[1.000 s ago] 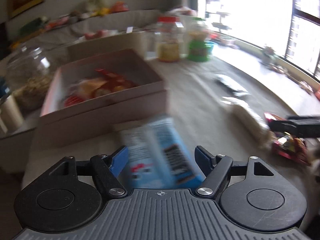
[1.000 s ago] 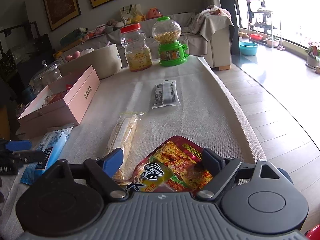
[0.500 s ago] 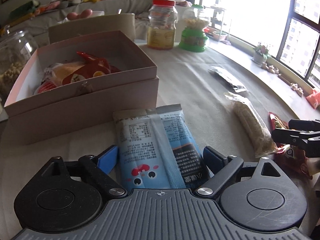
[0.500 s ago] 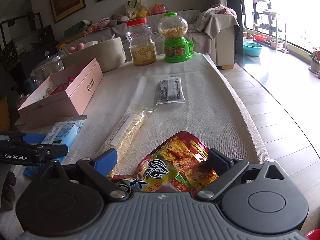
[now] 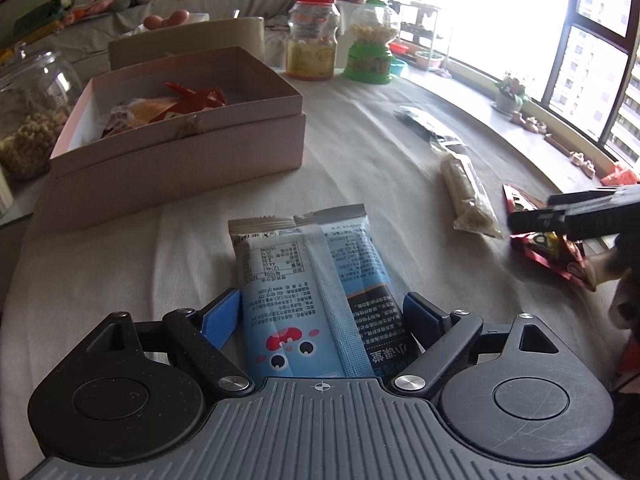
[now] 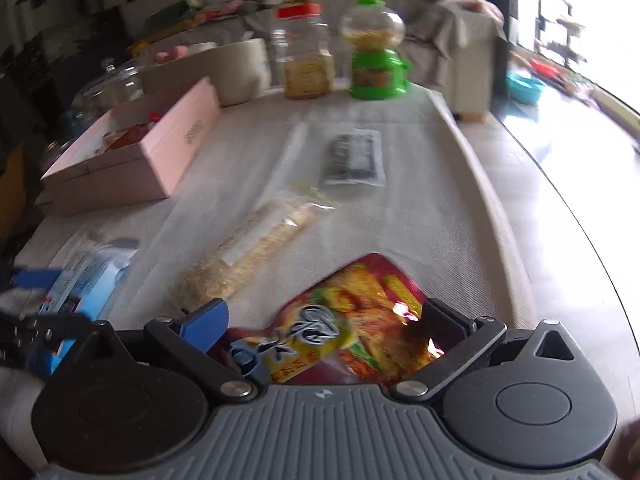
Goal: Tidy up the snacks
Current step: 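Grasp and lift the large red spicy bag with the right tool while the left tool holds the blue packet, then carry the red bag with the right tool while the left tool carries the blue packet into the pink box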
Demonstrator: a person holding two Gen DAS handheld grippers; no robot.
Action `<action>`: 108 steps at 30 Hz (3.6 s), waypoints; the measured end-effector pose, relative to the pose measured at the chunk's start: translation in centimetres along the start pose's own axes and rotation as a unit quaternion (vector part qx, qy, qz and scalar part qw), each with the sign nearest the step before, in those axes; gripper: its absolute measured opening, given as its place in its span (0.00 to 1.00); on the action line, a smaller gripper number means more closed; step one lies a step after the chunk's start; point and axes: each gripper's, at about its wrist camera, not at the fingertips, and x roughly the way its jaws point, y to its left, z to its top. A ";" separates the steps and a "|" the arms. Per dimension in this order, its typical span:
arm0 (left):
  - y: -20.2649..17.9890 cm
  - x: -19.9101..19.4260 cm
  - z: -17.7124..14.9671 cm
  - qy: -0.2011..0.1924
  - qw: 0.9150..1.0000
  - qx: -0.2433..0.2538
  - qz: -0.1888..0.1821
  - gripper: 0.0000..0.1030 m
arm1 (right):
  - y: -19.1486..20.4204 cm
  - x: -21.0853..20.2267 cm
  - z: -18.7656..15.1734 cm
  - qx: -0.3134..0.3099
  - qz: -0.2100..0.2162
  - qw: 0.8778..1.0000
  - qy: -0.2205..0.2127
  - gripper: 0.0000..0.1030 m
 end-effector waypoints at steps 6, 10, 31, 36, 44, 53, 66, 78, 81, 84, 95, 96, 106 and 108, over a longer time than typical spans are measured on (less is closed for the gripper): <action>-0.1 0.0 0.0 -0.003 1.000 -0.013 -0.006 0.90 | -3.4 -4.3 -1.1 0.138 -0.014 0.990 -0.015 0.99; -0.5 0.1 0.0 -0.010 1.000 -0.016 -0.020 0.90 | -3.7 -4.1 -2.2 0.162 0.017 0.986 0.028 0.90; -1.4 0.5 -0.2 -0.019 0.999 -0.006 -0.028 0.91 | 2.7 -1.0 -2.4 -0.046 -0.041 0.998 0.007 0.94; -1.2 0.1 -0.1 -0.013 0.999 -0.010 -0.028 0.88 | 3.2 -1.7 -2.4 -0.056 -0.036 0.998 0.005 0.80; -1.3 -2.3 -1.2 -0.009 0.999 -0.009 -0.030 0.87 | 4.1 -4.7 -2.3 -0.073 0.028 0.997 0.004 0.68; 1.4 -9.0 -0.8 -0.066 0.996 -0.036 -0.043 0.87 | 7.6 -9.0 0.8 -0.117 0.115 0.986 -0.042 0.66; 10.2 -15.9 15.5 -0.255 0.963 -0.073 0.041 0.87 | 16.0 -12.6 18.5 -0.147 0.119 0.961 -0.203 0.67; 13.5 5.6 14.8 -0.070 0.996 -0.036 0.042 0.88 | 17.8 -0.4 20.8 -0.168 0.084 0.977 -0.102 0.67; 13.8 6.1 13.9 -0.072 0.997 -0.015 0.022 0.88 | 17.4 4.2 22.3 -0.141 0.094 0.984 -0.064 0.67; 14.3 6.2 13.5 -0.074 0.997 -0.010 0.022 0.88 | 17.7 8.4 23.1 -0.129 0.126 0.984 -0.019 0.67; 15.9 4.8 12.7 -0.095 0.995 -0.022 0.011 0.86 | 22.7 18.0 22.4 -0.120 0.161 0.975 0.095 0.67; 16.0 4.6 12.7 -0.099 0.995 -0.024 0.008 0.85 | 22.7 18.0 22.5 -0.118 0.163 0.975 0.097 0.67; 15.3 -0.4 12.9 -0.166 0.983 -0.075 -0.001 0.85 | 20.5 15.9 23.2 -0.101 0.198 0.972 0.074 0.80; 14.5 -0.9 13.0 -0.172 0.982 -0.076 0.001 0.85 | 19.4 13.7 23.1 -0.113 0.198 0.973 0.045 0.83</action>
